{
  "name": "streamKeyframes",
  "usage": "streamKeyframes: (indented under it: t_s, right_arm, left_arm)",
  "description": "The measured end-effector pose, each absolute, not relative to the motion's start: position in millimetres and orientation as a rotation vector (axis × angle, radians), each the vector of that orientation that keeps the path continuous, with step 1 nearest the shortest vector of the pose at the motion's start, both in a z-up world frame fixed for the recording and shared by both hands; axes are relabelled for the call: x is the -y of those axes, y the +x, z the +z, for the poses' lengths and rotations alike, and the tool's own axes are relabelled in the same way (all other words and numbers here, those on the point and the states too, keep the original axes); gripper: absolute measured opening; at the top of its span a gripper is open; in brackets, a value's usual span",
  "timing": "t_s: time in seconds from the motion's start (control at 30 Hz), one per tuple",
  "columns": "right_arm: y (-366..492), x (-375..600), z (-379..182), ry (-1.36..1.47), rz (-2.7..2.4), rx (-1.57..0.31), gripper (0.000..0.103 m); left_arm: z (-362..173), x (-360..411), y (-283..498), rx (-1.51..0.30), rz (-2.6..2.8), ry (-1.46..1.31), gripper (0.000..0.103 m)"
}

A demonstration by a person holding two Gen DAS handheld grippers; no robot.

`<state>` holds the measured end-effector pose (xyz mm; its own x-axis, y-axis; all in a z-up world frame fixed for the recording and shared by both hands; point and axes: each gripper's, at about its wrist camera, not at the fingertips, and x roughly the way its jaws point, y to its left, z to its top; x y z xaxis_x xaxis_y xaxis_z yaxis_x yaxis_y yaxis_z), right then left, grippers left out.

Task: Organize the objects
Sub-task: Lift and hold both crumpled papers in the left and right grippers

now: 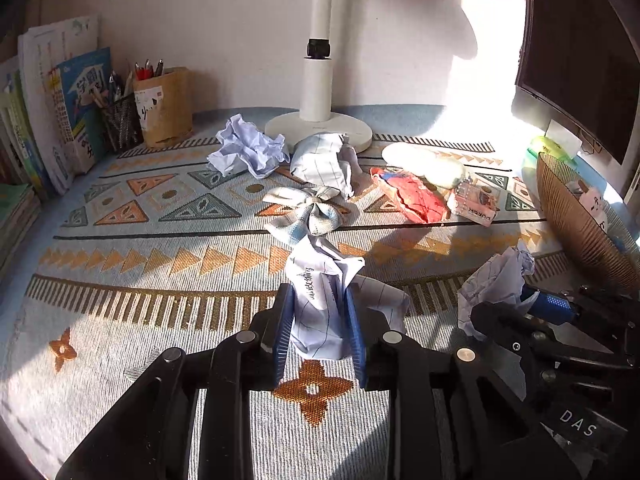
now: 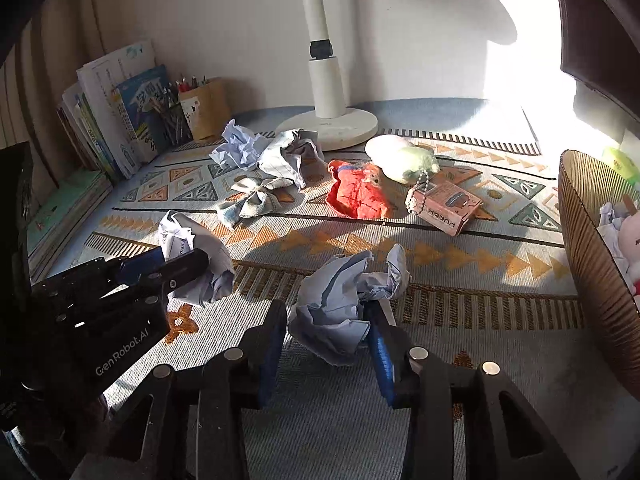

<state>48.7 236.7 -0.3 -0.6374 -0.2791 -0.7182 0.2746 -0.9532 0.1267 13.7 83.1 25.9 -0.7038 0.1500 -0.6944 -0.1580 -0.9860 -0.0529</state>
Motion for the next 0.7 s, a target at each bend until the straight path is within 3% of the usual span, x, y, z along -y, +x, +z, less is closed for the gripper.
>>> streamKeyframes:
  t_s: [0.07, 0.23, 0.37, 0.6, 0.7]
  right_arm:
    - [49, -239, 1, 1.132, -2.618, 0.031, 0.073]
    - [43, -234, -3, 1.201, -2.626, 0.020, 0.074]
    - [34, -231, -6, 1.235, -2.610, 0.115, 0.074]
    - [34, -226, -11, 1.263, -2.653, 0.043, 0.051]
    - [41, -222, -6, 1.200, -2.680, 0.011, 0.050]
  left_arm:
    - [23, -82, 11, -0.019, 2.758, -1.153, 0.023]
    - [20, -84, 9, -0.027, 2.768, -1.165, 0.024]
    - [20, -86, 10, -0.046, 2.770, -1.168, 0.025]
    - [18, -83, 8, -0.021, 2.768, -1.185, 0.026]
    - [18, -83, 9, -0.021, 2.771, -1.185, 0.026]
